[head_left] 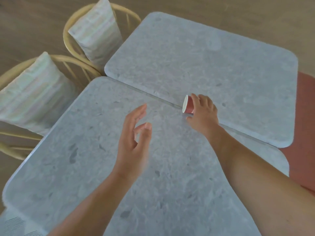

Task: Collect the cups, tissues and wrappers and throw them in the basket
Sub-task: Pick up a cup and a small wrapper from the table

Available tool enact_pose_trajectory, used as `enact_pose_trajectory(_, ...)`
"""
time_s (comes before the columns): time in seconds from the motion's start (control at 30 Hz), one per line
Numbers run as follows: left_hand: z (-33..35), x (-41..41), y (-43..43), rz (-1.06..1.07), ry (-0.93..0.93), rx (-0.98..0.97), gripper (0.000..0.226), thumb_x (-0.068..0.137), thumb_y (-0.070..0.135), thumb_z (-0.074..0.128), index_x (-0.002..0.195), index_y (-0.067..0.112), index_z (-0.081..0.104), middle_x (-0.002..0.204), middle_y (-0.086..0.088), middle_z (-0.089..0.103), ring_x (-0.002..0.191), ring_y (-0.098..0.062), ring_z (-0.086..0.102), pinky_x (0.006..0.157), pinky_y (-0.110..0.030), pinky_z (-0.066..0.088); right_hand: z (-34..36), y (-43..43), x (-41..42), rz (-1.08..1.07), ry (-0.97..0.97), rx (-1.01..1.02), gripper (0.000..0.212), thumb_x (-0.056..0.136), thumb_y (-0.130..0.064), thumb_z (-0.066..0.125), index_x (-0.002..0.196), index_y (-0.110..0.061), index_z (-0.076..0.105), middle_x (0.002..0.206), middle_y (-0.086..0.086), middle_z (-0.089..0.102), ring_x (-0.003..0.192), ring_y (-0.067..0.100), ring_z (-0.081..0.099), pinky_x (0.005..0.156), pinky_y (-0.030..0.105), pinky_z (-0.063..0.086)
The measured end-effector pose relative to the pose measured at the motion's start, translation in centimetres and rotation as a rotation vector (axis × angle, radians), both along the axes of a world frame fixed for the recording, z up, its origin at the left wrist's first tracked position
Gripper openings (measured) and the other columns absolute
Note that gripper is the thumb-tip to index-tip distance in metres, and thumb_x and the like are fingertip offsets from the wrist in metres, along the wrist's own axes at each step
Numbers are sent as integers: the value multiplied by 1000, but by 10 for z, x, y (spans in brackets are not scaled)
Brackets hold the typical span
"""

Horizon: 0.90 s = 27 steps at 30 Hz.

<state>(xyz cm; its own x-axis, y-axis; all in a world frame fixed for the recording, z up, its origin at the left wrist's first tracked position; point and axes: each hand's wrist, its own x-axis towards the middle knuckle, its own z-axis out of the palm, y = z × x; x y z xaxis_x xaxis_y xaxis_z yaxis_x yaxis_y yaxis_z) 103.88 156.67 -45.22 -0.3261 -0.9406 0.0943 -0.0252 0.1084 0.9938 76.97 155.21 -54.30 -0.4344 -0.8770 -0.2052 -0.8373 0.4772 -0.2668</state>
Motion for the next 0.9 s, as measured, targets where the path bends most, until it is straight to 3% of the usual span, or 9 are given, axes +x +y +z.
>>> enact_pose_trajectory(0.13, -1, 5, -1, 32, -8, -17, 40, 97, 40, 50, 137, 37, 53, 149, 0, 55, 143, -18, 52, 108, -30, 47, -12, -13, 0, 40, 82, 25, 87, 91, -33, 68, 161, -26, 16, 157, 9, 34, 151, 38, 26, 124, 55, 23)
enact_pose_trajectory(0.3, 3, 20, 1, 36, -58, -51, 40, 98, 36, 50, 138, 34, 53, 148, -3, 56, 141, -14, 53, 105, -17, 44, -15, -18, 13, 41, 108, -68, 83, 90, -27, 74, 158, -20, 28, 150, 12, 45, 142, 39, 40, 122, 51, 28)
enact_pose_trajectory(0.5, 15, 53, 10, 86, -58, -66, 40, 100, 37, 51, 139, 33, 53, 149, 0, 55, 142, -16, 53, 106, -21, 45, 17, -11, 71, 0, -207, -262, 79, 88, -27, 76, 154, -20, 32, 145, 8, 39, 122, 35, 55, 100, 49, 51)
enact_pose_trajectory(0.6, 26, 76, 20, 113, -71, -87, 40, 100, 37, 51, 140, 31, 54, 148, -2, 56, 141, -15, 53, 105, -17, 44, 37, 2, 115, 0, -353, -350, 81, 85, -28, 77, 153, -23, 33, 146, 2, 37, 118, 29, 59, 94, 40, 54)
enact_pose_trajectory(0.7, 36, 104, 32, 149, -58, -96, 40, 100, 39, 50, 139, 31, 54, 148, 0, 55, 141, -15, 53, 107, -22, 46, 55, 18, 165, 3, -492, -430, 78, 84, -26, 79, 150, -24, 37, 141, -1, 40, 112, 18, 57, 92, 32, 53)
enact_pose_trajectory(0.83, 48, 151, 56, 195, -28, -111, 40, 100, 39, 51, 139, 33, 54, 149, 0, 55, 141, -17, 53, 108, -26, 47, 78, 47, 231, 5, -589, -495, 80, 84, -23, 83, 150, -19, 39, 135, -4, 41, 110, 9, 52, 83, 7, 43)
enact_pose_trajectory(0.9, 54, 181, 72, 227, -31, -120, 41, 100, 39, 51, 140, 31, 54, 149, -1, 56, 140, -17, 54, 108, -25, 47, 89, 66, 264, 5, -636, -524, 80, 83, -22, 84, 150, -17, 40, 133, -5, 41, 113, 9, 52, 82, 4, 44)
